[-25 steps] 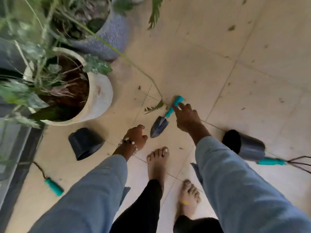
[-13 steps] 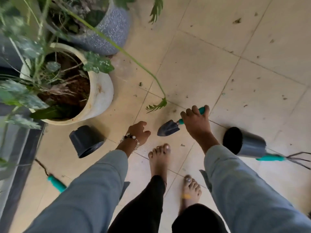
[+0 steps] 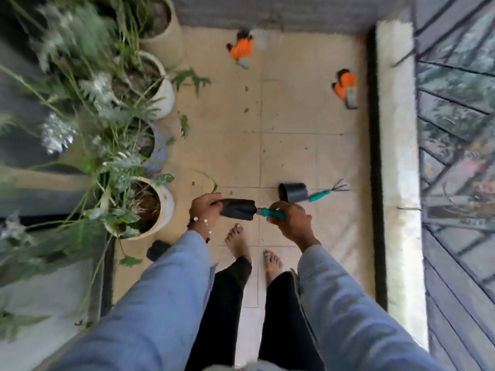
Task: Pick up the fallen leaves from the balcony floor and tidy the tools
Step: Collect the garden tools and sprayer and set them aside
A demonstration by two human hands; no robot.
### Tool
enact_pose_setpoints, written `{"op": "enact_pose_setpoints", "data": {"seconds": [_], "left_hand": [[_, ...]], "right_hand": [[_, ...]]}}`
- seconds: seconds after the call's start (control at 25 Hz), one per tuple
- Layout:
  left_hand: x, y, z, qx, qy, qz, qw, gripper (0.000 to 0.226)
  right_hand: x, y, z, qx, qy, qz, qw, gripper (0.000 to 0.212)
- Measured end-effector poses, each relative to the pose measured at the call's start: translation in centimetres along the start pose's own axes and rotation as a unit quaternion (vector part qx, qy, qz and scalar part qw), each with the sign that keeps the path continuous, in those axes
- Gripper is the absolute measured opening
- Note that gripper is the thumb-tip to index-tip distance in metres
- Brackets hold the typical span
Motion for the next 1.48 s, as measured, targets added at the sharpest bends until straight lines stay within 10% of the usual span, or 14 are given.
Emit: {"op": "enact_pose_setpoints", "data": {"seconds": [0.2, 0.48, 0.8, 1.16, 1.36, 1.48], "left_hand": [[-2.5, -10.0, -6.2, -0.038, -0.011, 0.081, 0.996, 0.027], [-15.7, -26.0, -4.3, -0.086, 0.102, 0.241, 0.961, 0.025], [-28.4, -47.1, 12.8, -0.125, 0.304, 0.413, 0.849, 0.025], [-41.1, -64.4, 26.9, -0.190, 0.447, 0.564, 0.669, 0.022], [-48.8, -69.3, 34.3, -0.156, 0.484, 0.557, 0.656, 0.022], [-53.1, -71.1, 37.9, -0.158, 0.510, 0.544, 0.647, 0.020]], "right_hand": [[4.0, -14.5, -6.1, -0.082, 0.220, -0.076, 0.969, 0.036], [-3.8, -33.7, -21.0, -0.202, 0.496, -0.195, 0.822, 0.031], [-21.3, -59.5, -33.9, -0.266, 0.788, -0.382, 0.402, 0.012], [-35.3, -74.3, -42.1, -0.274, 0.787, -0.547, -0.076, 0.019], [-38.9, -76.9, -50.9, -0.230, 0.783, -0.530, -0.231, 0.023], [-39.6, -77.0, -56.5, -0.203, 0.800, -0.506, -0.250, 0.011]]}}
Point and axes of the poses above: each hand's wrist, its own y-axis towards the middle knuckle, its own x-axis out of the back of the hand, z = x × y, the point moved 8 cm from there along y, towards the middle knuckle, and after that the axes turned 7 degrees about -x, right-handed, at the moved point
